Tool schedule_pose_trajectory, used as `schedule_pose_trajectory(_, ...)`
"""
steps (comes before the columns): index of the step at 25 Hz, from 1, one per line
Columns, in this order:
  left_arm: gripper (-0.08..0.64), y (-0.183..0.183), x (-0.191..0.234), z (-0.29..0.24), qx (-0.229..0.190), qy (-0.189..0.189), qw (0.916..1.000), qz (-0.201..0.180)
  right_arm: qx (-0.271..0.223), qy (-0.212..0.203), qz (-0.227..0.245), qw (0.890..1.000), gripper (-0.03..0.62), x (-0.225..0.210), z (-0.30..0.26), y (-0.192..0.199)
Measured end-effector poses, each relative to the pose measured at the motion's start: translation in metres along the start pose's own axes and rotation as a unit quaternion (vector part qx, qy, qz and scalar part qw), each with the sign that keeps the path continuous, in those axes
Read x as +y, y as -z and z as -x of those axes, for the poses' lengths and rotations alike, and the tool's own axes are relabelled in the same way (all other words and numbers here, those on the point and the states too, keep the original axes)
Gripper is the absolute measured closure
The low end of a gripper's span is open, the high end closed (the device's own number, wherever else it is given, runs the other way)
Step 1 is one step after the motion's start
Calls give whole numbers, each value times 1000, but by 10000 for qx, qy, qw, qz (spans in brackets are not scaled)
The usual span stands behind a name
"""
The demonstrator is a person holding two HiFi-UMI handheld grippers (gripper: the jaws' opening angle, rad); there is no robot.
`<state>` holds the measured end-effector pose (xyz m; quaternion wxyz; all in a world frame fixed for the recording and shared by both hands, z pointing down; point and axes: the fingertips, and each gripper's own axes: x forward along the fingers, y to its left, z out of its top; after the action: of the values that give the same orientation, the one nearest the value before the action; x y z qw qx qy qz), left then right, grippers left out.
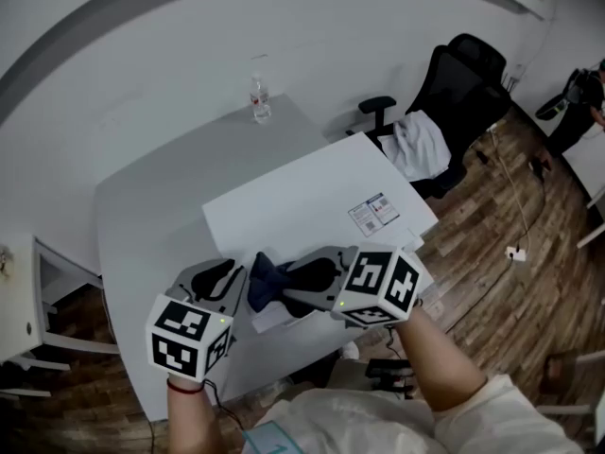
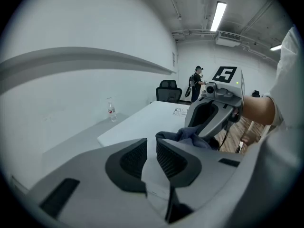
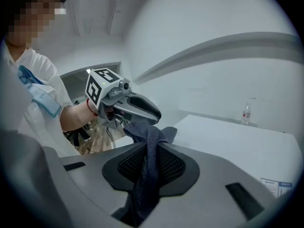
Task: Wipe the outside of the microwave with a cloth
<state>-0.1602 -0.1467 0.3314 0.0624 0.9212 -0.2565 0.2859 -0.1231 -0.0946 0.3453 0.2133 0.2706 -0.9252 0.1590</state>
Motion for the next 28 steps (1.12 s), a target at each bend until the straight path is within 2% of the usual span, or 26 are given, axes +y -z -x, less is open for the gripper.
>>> schedule_pose_trajectory(4, 499, -15, -13, -16, -21, 6, 10000, -10, -219, 192, -212, 9993, 508, -18, 22, 5)
schedule_pose_trajectory(11, 499, -28, -32, -39, -43, 4, 10000, 39, -291, 454, -374, 9978, 508, -44, 50, 18)
schedule_pose_trajectory(28, 499, -38, -42, -62, -45, -141, 9995, 278, -361, 444, -301, 9979, 508, -73, 79, 27)
